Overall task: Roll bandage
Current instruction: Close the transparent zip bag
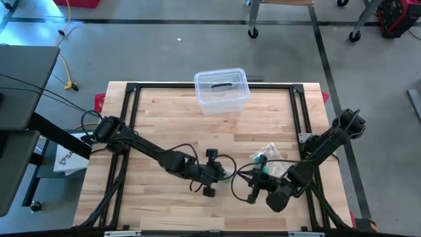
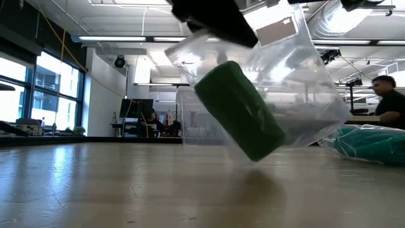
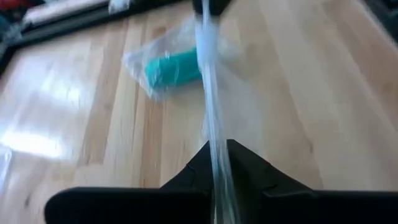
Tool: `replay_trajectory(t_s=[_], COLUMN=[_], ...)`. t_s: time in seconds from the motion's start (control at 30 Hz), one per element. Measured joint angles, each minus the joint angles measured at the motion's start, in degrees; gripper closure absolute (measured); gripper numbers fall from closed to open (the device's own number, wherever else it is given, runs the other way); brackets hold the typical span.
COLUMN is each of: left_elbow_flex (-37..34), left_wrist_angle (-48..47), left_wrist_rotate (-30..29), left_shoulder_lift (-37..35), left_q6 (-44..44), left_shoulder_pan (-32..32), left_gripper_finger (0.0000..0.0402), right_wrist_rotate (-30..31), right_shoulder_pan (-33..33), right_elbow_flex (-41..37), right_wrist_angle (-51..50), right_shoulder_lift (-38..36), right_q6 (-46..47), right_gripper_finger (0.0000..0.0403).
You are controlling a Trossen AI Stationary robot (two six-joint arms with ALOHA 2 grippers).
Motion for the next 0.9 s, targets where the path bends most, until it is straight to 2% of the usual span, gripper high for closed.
replay_trajectory(t_s=[0.17, 0.3, 0.47, 0.6, 0.73, 0.9], left_elbow_flex=[0.0, 0.0, 0.0, 0.0, 0.0, 0.0], left_wrist_angle=[-1.4, -0.5, -1.3, -3.3, 3.1, 13.4], left_wrist_rotate=[-0.3, 0.4, 6.1, 5.0, 4.9, 5.0], left_shoulder_lift=[0.0, 0.0, -0.1, -1.3, -1.7, -1.2], left_q6=[-0.6, 0.1, -2.6, -0.8, 3.3, 8.5], left_shoulder_pan=[-0.9, -1.2, 0.4, 2.4, 3.5, 2.9], left_gripper_finger=[0.0385, 0.0374, 0.0315, 0.0259, 0.0228, 0.0226], right_wrist_rotate=[0.5, 0.4, -0.4, -1.7, -2.0, -2.0], right_shoulder_pan=[0.1, 0.1, 0.1, 0.0, 0.0, 0.0], right_elbow_flex=[0.0, 0.0, 0.0, 0.0, 0.0, 0.0], right_wrist_angle=[-0.1, -0.2, -1.2, -3.0, -6.8, -8.5], right_shoulder_lift=[-1.4, -1.5, -1.5, -1.5, -1.5, -1.5], right_q6=[0.0, -0.2, 1.2, 3.3, 7.5, 9.0], right_gripper_finger=[0.0403, 0.0403, 0.0403, 0.0403, 0.0403, 0.0403])
